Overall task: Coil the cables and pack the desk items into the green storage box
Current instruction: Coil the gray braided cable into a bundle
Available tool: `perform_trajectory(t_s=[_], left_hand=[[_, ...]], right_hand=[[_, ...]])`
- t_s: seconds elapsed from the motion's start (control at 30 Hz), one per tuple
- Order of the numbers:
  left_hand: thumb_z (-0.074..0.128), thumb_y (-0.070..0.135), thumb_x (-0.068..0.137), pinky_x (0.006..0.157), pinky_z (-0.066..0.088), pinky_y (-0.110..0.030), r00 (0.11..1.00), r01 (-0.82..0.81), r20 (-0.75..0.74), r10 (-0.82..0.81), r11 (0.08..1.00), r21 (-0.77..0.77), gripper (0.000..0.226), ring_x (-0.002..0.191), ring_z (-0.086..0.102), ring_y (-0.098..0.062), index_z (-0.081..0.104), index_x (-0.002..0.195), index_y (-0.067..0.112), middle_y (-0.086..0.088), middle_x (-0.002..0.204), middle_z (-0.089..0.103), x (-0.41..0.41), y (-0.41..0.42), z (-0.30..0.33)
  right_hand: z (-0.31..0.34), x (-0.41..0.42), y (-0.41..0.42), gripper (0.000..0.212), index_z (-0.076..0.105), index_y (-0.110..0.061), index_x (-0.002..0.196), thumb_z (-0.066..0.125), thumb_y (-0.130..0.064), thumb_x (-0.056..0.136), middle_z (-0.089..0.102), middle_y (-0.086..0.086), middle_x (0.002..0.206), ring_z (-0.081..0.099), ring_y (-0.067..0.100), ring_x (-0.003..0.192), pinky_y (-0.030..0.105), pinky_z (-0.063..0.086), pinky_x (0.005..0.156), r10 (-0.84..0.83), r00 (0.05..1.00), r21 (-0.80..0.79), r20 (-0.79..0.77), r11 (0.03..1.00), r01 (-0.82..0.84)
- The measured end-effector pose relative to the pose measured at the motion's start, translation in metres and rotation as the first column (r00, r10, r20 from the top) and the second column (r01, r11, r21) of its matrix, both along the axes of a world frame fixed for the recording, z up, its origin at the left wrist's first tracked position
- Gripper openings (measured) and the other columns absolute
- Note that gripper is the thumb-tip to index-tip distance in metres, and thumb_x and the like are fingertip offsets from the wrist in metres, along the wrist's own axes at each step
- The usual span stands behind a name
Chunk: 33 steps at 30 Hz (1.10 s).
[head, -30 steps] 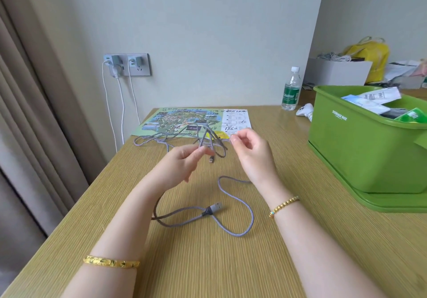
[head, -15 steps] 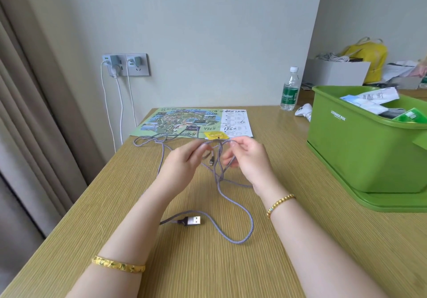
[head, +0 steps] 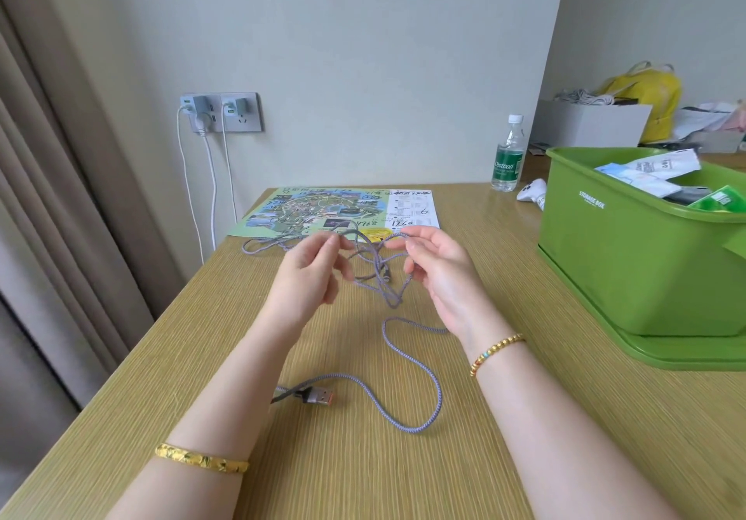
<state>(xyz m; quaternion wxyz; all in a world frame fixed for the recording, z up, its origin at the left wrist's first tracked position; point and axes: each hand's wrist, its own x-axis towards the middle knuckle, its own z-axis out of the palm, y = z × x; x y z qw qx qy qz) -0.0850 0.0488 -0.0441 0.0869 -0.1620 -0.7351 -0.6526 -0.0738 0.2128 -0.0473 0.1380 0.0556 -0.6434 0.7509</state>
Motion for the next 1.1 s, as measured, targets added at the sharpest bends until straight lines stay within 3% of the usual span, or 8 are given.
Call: perform_trajectory(t_s=[0.1,0.3,0.5,0.67,0.77,0.83,0.93,1.1], left_hand=[[0.040,0.017,0.098,0.037,0.023,-0.016,0.993,0.117,0.024,-0.115,0.974,-0.195,0.028,0.034,0.027,-0.007,0.060,0.078,0.014,0.007,0.040,0.039,0.003,0.003,-0.002],[0.046,0.025,0.097,0.035,0.021,-0.014,0.970,0.217,0.155,-0.186,0.952,-0.214,0.030,0.033,0.028,-0.005,0.065,0.079,0.013,0.008,0.041,0.042,0.002,0.002,-0.003],[0.033,0.031,0.092,0.035,0.016,-0.017,0.868,0.193,0.425,-0.258,0.962,0.192,0.029,0.040,0.022,-0.008,0.051,0.071,0.020,0.007,0.051,0.034,-0.007,0.003,-0.003],[0.052,0.029,0.090,0.038,0.023,-0.016,0.973,0.034,0.231,-0.024,0.999,-0.039,0.043,0.037,0.026,-0.004,0.056,0.047,0.023,0.012,0.040,0.033,-0.006,0.001,-0.009],[0.045,0.017,0.091,0.043,0.021,-0.021,0.980,0.039,0.198,-0.036,0.999,-0.011,0.043,0.038,0.027,-0.005,0.055,0.049,0.021,0.011,0.037,0.036,-0.006,0.003,-0.007],[0.046,0.020,0.090,0.045,0.022,-0.021,0.985,0.087,0.156,-0.079,0.995,-0.047,0.044,0.041,0.028,-0.007,0.059,0.048,0.021,0.011,0.040,0.037,-0.004,0.005,-0.007],[0.045,0.020,0.092,0.046,0.030,-0.021,0.993,0.044,0.112,-0.026,0.986,-0.163,0.044,0.040,0.037,-0.009,0.066,0.053,0.021,0.008,0.045,0.042,-0.004,0.006,-0.011],[0.041,0.013,0.094,0.042,0.042,-0.015,0.992,-0.034,0.106,0.065,0.961,-0.275,0.036,0.034,0.046,-0.007,0.057,0.061,0.013,0.007,0.039,0.053,-0.009,0.006,-0.015]], right_hand=[[0.001,0.002,-0.001,0.018,0.057,-0.016,0.091,0.046,-0.002,0.093,0.070,-0.005,0.080,0.051,-0.003,0.058,0.009,0.041,0.061,-0.029,0.996,0.135,-0.083,0.990,0.040],[0.000,0.007,-0.013,0.019,0.063,-0.015,0.088,0.051,0.000,0.091,0.068,-0.002,0.076,0.062,-0.002,0.070,0.011,0.048,0.071,0.110,0.984,0.272,-0.139,0.960,-0.069],[0.003,0.011,-0.017,0.023,0.069,-0.011,0.093,0.049,0.001,0.091,0.062,0.001,0.094,0.059,0.003,0.086,0.013,0.046,0.078,0.193,0.970,0.449,-0.149,0.887,-0.108],[0.003,0.008,-0.014,0.023,0.063,-0.018,0.096,0.049,-0.001,0.091,0.059,-0.008,0.095,0.052,-0.008,0.082,0.007,0.041,0.080,-0.047,0.972,0.470,-0.229,0.869,0.153],[0.000,0.003,-0.007,0.025,0.060,-0.018,0.114,0.054,-0.010,0.091,0.059,-0.007,0.108,0.052,-0.004,0.094,0.010,0.041,0.088,0.029,0.992,0.543,-0.126,0.839,0.045],[-0.003,0.004,-0.012,0.014,0.065,-0.022,0.099,0.056,-0.014,0.091,0.066,-0.008,0.095,0.059,0.001,0.088,0.017,0.046,0.084,0.130,0.991,0.537,-0.039,0.839,-0.089],[-0.008,0.001,-0.015,0.024,0.060,-0.027,0.071,0.055,-0.016,0.092,0.062,-0.011,0.068,0.055,0.004,0.064,0.027,0.045,0.069,-0.007,0.993,0.586,-0.117,0.807,0.074],[-0.007,-0.005,-0.007,0.022,0.049,-0.016,0.081,0.036,-0.014,0.098,0.067,-0.003,0.062,0.068,0.011,0.058,0.029,0.055,0.059,-0.306,0.951,0.168,-0.035,0.937,0.307]])
